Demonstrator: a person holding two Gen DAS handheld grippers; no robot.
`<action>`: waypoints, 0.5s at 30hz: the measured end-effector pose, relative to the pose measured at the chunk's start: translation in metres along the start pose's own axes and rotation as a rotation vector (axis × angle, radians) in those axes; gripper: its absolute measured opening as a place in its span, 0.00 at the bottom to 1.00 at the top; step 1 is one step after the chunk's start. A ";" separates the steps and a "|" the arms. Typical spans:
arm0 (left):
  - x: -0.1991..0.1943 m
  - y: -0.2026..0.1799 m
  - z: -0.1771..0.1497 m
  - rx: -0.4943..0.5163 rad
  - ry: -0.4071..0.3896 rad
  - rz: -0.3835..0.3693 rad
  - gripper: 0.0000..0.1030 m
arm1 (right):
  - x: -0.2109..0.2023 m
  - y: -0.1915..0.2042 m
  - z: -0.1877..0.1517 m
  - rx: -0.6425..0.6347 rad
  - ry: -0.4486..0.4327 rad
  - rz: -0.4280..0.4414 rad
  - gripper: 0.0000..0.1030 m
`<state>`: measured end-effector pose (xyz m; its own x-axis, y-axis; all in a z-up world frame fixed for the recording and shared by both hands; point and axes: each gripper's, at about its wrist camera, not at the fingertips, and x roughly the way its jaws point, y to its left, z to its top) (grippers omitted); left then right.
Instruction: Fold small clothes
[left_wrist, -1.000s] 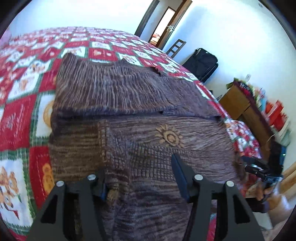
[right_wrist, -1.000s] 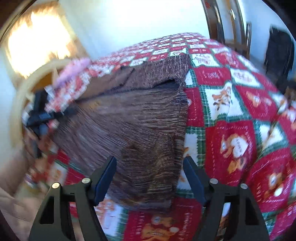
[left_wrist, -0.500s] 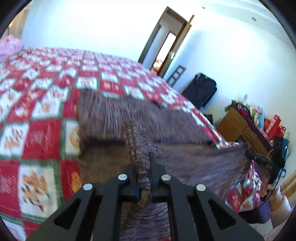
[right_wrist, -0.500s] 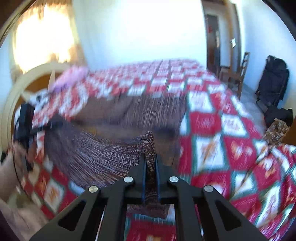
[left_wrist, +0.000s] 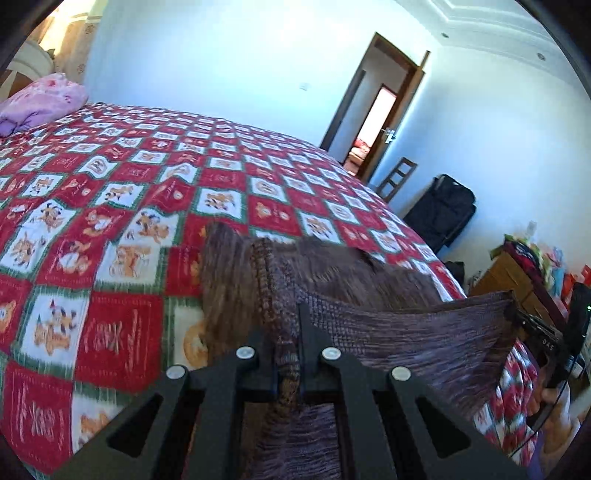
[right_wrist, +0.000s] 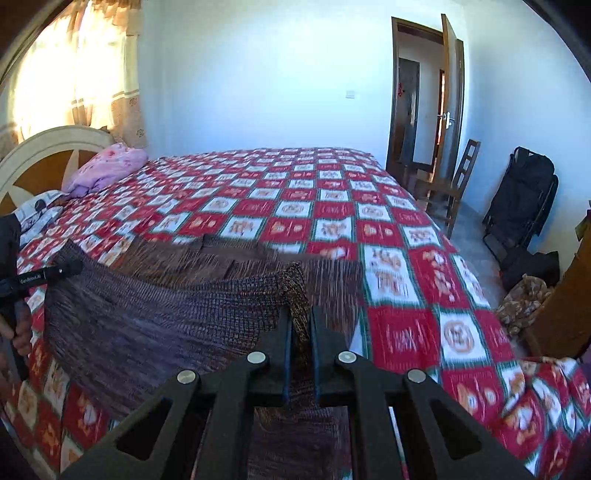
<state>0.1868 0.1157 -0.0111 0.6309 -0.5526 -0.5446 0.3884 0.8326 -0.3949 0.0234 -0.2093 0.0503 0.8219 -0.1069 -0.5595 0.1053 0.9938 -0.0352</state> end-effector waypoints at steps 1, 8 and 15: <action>0.003 0.001 0.006 -0.007 -0.003 0.006 0.06 | 0.006 -0.002 0.008 0.012 -0.010 0.002 0.08; 0.051 0.017 0.052 -0.077 -0.005 0.043 0.06 | 0.076 -0.022 0.061 0.083 -0.011 0.007 0.08; 0.107 0.031 0.069 -0.102 0.021 0.112 0.06 | 0.161 -0.035 0.070 0.122 0.044 -0.030 0.08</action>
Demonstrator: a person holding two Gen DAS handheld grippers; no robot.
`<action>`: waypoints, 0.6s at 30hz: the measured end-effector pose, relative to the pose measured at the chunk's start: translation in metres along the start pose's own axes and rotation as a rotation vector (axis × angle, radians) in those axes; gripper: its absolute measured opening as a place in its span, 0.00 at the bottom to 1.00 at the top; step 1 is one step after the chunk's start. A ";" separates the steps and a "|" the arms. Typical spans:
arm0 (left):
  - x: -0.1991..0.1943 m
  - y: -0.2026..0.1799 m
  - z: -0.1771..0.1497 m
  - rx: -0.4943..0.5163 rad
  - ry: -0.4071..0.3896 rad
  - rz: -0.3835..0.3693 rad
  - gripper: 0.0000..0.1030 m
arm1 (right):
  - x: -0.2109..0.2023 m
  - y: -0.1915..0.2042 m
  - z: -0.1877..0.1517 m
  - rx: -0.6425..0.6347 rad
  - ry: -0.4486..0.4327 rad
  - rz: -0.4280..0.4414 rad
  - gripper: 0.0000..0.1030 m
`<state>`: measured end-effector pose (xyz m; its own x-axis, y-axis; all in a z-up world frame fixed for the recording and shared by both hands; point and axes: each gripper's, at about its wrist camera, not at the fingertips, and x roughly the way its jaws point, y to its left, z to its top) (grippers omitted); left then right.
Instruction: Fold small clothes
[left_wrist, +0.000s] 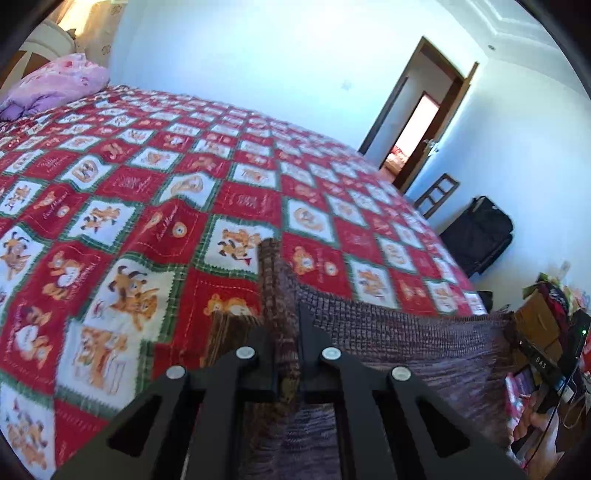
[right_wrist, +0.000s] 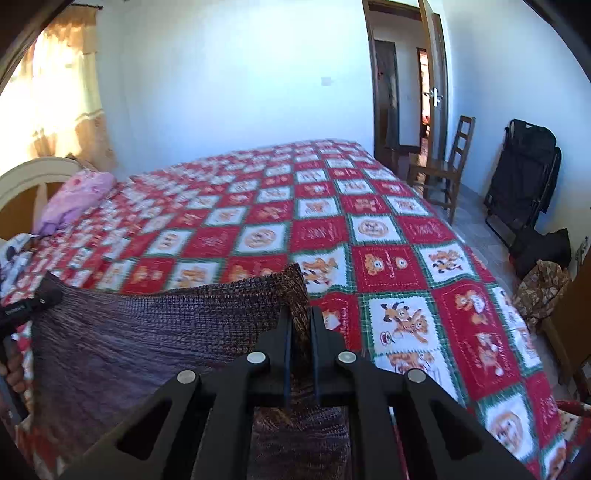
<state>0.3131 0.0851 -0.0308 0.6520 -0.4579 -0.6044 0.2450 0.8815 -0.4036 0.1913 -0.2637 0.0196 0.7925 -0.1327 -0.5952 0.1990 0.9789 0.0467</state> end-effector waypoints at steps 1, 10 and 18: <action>0.011 0.003 -0.002 -0.004 0.011 0.021 0.06 | 0.013 -0.002 -0.002 0.011 0.015 -0.002 0.08; 0.047 0.024 -0.017 -0.059 0.100 0.092 0.15 | 0.074 -0.007 -0.022 -0.002 0.121 -0.119 0.31; 0.046 0.036 -0.018 -0.137 0.090 0.034 0.15 | -0.008 -0.063 -0.032 0.350 -0.159 -0.273 0.44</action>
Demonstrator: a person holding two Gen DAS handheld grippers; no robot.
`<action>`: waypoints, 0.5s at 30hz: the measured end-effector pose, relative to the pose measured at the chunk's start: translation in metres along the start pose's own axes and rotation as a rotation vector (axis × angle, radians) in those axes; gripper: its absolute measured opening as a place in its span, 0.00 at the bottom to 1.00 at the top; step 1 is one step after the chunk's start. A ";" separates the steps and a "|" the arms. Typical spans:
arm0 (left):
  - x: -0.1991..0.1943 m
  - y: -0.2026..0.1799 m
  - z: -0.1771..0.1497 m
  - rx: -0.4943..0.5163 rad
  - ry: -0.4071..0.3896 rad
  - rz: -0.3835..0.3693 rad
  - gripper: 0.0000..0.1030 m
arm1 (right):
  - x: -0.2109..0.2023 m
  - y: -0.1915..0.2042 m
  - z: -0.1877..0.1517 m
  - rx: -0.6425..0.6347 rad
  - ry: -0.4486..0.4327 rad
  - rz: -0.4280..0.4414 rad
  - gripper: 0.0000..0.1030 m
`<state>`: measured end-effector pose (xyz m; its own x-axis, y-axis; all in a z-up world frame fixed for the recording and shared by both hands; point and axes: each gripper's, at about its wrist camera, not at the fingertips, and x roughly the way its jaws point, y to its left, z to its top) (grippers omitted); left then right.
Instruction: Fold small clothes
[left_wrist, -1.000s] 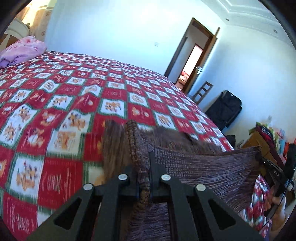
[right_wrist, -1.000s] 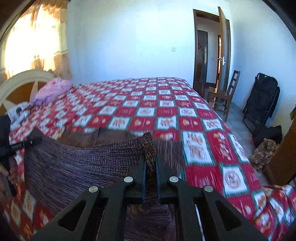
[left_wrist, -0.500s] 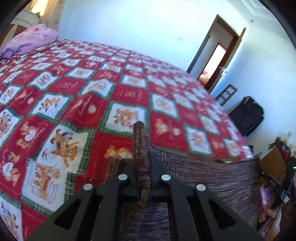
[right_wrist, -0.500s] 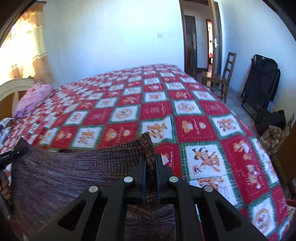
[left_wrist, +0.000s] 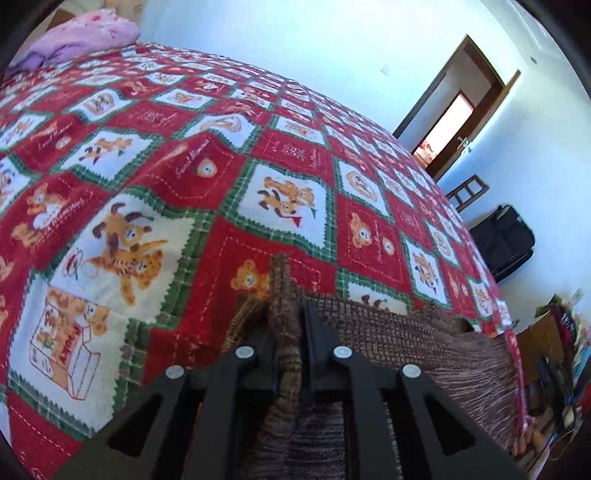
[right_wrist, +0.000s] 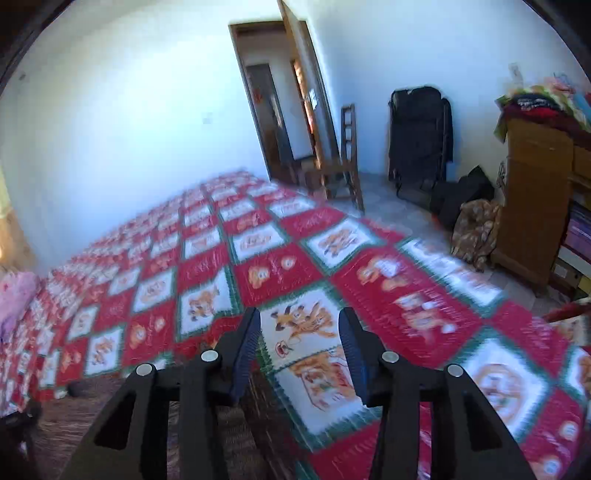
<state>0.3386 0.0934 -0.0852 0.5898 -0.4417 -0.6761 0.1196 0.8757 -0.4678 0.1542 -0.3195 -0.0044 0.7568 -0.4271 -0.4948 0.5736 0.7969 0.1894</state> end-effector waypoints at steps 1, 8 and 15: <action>0.000 0.000 0.000 -0.004 0.000 -0.004 0.15 | -0.012 0.006 -0.002 -0.037 0.006 0.023 0.44; -0.034 -0.035 -0.004 0.142 0.004 0.156 0.49 | -0.035 0.070 -0.043 -0.401 0.157 0.211 0.44; -0.107 -0.044 -0.062 0.197 -0.074 0.179 0.82 | 0.002 0.049 -0.072 -0.365 0.304 0.182 0.45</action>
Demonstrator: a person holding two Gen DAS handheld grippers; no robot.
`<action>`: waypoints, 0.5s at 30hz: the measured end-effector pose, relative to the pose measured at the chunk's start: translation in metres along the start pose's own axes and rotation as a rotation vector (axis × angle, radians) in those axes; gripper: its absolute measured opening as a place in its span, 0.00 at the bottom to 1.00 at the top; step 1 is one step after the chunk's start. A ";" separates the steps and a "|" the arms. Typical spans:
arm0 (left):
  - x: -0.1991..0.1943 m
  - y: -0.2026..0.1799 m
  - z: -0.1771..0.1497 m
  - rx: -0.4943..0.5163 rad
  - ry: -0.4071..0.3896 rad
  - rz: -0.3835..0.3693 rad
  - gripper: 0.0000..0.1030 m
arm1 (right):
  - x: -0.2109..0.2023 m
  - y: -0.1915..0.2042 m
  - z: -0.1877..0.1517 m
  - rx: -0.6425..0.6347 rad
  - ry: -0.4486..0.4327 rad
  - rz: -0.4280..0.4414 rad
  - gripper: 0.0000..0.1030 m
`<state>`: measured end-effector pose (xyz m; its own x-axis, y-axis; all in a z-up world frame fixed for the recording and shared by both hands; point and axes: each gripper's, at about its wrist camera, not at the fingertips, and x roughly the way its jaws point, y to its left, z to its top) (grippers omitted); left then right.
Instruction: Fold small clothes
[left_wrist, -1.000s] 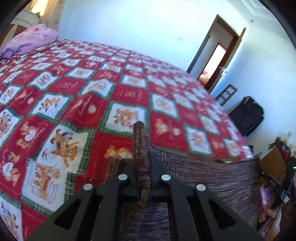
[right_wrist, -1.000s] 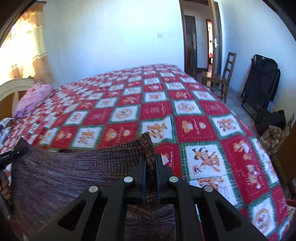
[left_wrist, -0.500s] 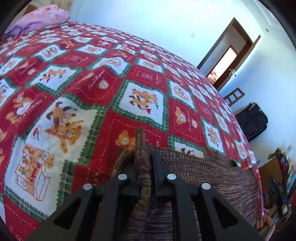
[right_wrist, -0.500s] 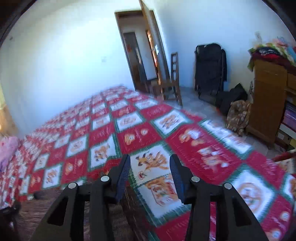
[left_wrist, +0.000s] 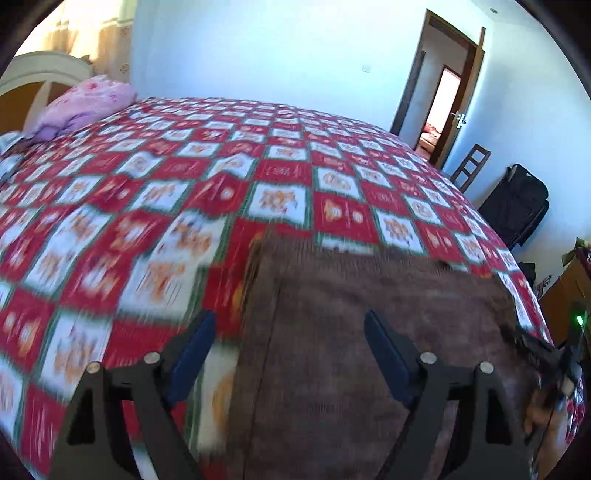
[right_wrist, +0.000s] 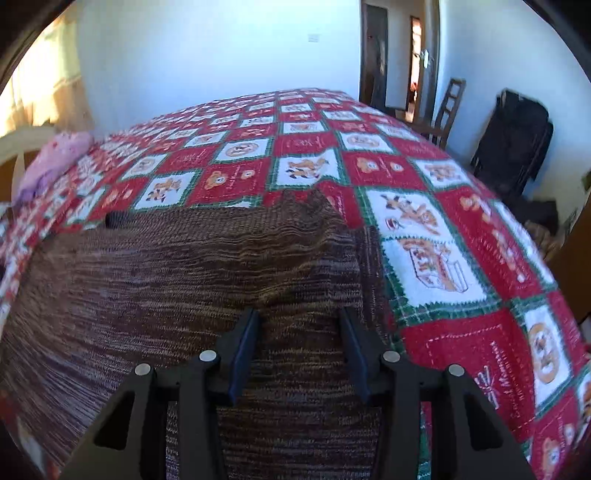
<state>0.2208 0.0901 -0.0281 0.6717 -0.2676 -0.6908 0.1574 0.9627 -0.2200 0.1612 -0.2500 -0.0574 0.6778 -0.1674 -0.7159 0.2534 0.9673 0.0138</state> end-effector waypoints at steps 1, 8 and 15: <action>-0.007 0.004 -0.012 -0.019 0.005 -0.001 0.82 | -0.001 0.001 -0.001 -0.003 -0.006 -0.002 0.46; -0.032 0.018 -0.070 -0.066 0.016 0.036 0.82 | -0.045 0.029 -0.010 -0.053 -0.118 -0.122 0.45; -0.024 0.024 -0.089 -0.057 0.034 0.117 0.82 | -0.078 0.101 -0.049 -0.136 -0.089 0.106 0.45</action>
<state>0.1439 0.1165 -0.0787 0.6581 -0.1558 -0.7366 0.0373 0.9839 -0.1747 0.0997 -0.1298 -0.0346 0.7560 -0.0732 -0.6504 0.0854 0.9963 -0.0129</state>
